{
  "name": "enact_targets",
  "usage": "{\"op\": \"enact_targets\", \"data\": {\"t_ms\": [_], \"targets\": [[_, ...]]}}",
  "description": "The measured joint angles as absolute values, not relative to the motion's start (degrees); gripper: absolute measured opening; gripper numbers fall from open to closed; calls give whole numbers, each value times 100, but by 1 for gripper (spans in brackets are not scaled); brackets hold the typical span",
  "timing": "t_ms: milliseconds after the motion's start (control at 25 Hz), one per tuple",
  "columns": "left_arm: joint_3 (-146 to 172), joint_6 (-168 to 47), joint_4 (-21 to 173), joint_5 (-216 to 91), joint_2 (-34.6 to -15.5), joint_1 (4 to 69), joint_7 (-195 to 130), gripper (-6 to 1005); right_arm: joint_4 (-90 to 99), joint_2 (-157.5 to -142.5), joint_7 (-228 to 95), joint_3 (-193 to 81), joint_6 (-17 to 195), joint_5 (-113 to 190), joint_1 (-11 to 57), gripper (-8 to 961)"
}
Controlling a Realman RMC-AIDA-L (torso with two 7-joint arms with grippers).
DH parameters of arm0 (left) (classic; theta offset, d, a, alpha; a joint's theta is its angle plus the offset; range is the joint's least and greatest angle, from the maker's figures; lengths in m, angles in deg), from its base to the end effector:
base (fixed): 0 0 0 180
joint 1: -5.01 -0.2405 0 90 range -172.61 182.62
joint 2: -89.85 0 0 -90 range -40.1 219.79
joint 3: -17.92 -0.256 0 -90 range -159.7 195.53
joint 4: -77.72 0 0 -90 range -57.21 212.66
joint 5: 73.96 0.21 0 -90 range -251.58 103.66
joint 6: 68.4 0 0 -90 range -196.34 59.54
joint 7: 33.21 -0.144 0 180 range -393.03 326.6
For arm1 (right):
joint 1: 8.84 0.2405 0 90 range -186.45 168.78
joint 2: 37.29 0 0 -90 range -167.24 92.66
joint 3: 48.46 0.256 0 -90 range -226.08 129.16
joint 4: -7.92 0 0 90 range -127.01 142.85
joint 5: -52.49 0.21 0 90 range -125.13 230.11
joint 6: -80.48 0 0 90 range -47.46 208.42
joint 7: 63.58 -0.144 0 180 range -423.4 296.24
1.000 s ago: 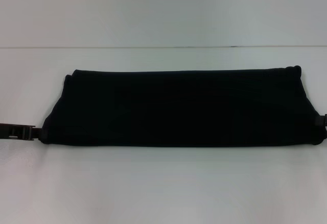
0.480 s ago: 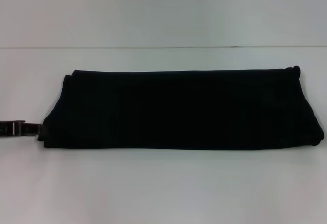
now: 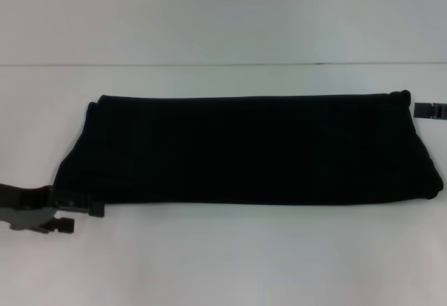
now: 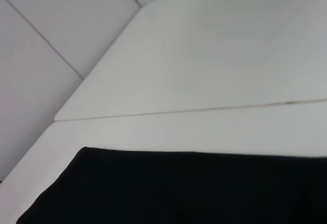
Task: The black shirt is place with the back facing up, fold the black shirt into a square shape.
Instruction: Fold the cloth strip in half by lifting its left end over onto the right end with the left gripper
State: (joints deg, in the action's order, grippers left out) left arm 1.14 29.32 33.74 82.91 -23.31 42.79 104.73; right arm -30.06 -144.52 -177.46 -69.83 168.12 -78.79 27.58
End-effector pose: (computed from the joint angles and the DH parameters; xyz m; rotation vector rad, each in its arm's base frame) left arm -0.3186 0.3287 0.0686 -2.1480 -2.0141 -0.1913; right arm 0.3036 0.3754 0.1110 -2.3111 1.3314 0.5755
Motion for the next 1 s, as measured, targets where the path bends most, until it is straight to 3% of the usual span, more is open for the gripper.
{"op": "enact_targets", "data": {"t_ms": [200, 480, 1000], "targets": [[45, 2889, 3663, 8333, -2283, 4466, 11125, 827, -2997, -14520, -17434, -7134, 16791, -7884, 2909, 918], [58, 2657, 3783, 8310, -2215, 4621, 11692, 908, -3063, -14660, -17071, -7505, 16749, -7877, 3016, 933], [112, 2378, 4069, 8306, -2144, 4717, 12922, 905, -3066, -14689, -17046, -7461, 16488, -7865, 3079, 933]]}}
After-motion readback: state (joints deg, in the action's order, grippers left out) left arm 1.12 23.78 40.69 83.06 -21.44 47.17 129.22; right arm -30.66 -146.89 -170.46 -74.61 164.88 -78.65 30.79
